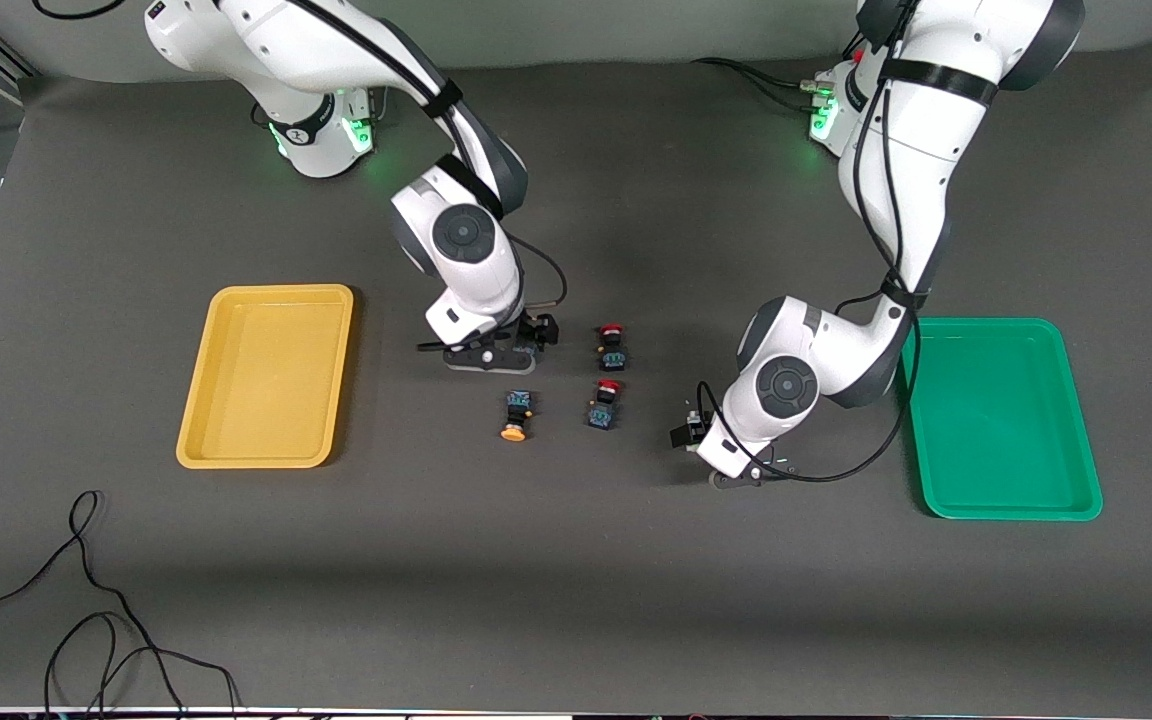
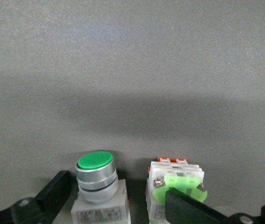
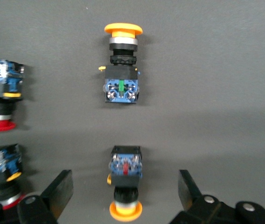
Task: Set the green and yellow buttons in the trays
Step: 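Reach the right gripper to a yellow button while the left gripper reaches a green button, then close the right gripper on the yellow button while the left gripper grasps green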
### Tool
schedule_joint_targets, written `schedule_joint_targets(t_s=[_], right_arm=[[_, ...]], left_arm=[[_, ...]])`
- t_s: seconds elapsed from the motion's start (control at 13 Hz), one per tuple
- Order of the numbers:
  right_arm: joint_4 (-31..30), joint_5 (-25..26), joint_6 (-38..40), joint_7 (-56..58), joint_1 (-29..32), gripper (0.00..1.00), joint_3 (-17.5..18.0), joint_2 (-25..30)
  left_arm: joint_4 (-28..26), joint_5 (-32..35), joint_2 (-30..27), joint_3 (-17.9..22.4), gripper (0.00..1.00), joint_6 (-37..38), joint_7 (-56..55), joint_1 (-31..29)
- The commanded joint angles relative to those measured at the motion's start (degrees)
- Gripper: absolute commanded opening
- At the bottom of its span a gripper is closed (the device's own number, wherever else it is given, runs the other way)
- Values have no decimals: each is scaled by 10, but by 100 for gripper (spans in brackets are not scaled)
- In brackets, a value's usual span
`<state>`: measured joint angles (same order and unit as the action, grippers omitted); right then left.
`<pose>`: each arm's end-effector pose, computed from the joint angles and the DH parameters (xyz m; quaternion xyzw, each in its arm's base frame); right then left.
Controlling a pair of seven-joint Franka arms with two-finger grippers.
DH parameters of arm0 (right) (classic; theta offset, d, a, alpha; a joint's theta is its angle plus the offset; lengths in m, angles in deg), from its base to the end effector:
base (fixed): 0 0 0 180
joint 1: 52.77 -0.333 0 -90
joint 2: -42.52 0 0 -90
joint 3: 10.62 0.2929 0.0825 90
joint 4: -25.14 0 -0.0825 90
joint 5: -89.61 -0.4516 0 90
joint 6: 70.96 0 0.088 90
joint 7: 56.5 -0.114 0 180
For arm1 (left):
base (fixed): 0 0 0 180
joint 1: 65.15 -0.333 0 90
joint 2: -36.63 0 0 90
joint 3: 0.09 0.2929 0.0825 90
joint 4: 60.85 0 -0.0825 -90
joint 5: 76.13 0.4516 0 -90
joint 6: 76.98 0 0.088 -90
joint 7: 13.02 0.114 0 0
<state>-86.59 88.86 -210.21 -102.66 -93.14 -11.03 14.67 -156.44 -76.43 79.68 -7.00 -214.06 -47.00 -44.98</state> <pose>0.5003 0.4192 0.1486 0.9983 -0.0586 -0.0039 0.0001 0.6305 -0.3190 0.0933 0.9960 0.0776 -0.0315 0.0314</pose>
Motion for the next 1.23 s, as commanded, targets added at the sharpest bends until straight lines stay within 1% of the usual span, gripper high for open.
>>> schedule_joint_targets(t_s=[0.0, 0.15, 0.23, 0.54, 0.62, 0.69, 0.77, 0.92, 1.0, 1.08, 1.15], right_arm=[[10, 10, -16, -5, -6, 100, -6, -19], [10, 10, -21, -5, -7, 100, -6, -31], [9, 10, -28, -5, -8, 100, -6, -38], [10, 9, -50, -5, -13, 100, -6, -56], [10, 9, -53, -5, -12, 93, -6, -58], [10, 9, -54, -5, -12, 76, -6, -58], [10, 9, -53, -5, -11, 60, -6, -57], [10, 9, -53, -4, -10, 39, -6, -56], [11, 10, -52, -4, -10, 32, -6, -55], [12, 9, -49, -4, -10, 28, -6, -54], [12, 9, -47, 0, -8, 27, -6, -50]], left_arm=[[-27, 7, -16, 6, 100, -4, -11, 1], [-26, 7, -24, 6, 100, 1, -12, 0], [-21, 6, -31, 6, 99, 21, -12, 0], [25, -1, -49, 7, 99, 138, -10, -7], [38, -1, -49, 7, 99, 165, -7, -7], [40, -1, -48, 7, 99, 179, -5, -7], [37, 1, -45, 7, 99, 176, -4, -6], [32, 6, -36, 8, 99, 157, -5, -3], [26, 7, -33, 8, 99, 146, -5, -3], [18, 8, -33, 8, 99, 134, -4, -2], [12, 13, -33, 8, 99, 123, -4, -2]])
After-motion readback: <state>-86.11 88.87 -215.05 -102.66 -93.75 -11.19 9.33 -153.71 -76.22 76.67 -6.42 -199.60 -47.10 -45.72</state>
